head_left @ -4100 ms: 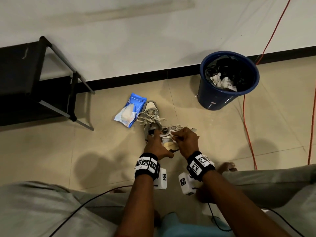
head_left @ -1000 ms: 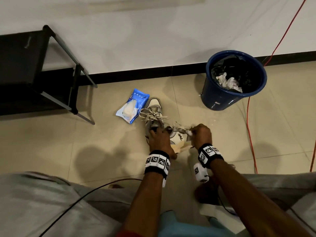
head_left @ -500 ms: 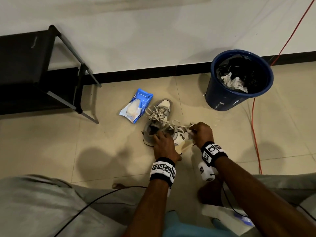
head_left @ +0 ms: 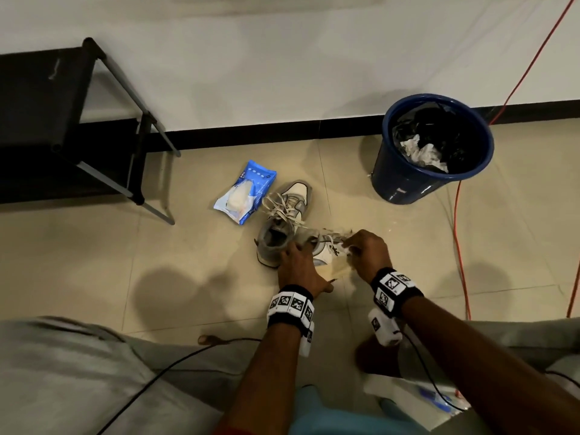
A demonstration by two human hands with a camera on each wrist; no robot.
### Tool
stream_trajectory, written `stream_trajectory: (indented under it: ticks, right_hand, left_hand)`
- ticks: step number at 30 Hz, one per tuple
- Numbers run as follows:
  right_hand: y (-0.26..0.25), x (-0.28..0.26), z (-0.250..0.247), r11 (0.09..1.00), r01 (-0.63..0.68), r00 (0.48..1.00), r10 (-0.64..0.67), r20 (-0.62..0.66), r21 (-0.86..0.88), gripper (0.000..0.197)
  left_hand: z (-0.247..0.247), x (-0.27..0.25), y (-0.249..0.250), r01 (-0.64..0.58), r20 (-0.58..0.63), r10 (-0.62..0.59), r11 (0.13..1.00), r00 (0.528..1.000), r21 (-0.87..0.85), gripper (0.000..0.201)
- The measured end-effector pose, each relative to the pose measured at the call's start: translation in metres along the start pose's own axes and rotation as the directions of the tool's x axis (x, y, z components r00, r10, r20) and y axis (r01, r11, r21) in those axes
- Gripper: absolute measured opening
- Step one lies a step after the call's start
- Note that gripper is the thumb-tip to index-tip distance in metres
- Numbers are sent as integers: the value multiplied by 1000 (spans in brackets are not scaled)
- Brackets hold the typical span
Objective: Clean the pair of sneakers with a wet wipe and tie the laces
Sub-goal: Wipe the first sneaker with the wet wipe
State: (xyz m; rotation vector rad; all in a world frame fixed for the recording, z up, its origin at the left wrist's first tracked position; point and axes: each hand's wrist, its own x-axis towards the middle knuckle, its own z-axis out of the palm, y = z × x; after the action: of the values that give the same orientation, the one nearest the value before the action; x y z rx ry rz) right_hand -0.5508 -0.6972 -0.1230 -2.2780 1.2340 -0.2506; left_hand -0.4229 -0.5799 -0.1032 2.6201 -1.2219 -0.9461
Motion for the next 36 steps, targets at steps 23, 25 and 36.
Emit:
stream_trajectory:
  ticks: [23, 25, 36]
  right_hand:
    - [-10, -24, 11, 973, 172, 984, -161, 79, -152, 33]
    - [-31, -46, 34, 946, 289, 947, -261, 187, -147, 38]
    - [1, -20, 12, 921, -2, 1000, 8, 13, -390, 29]
  left_hand:
    - [-12, 31, -11, 59, -27, -64, 985, 998, -165, 88]
    - [-8, 33, -14, 82, -50, -82, 997, 995, 10, 76]
    - [29, 45, -25, 114, 120, -90, 971, 989, -210, 124]
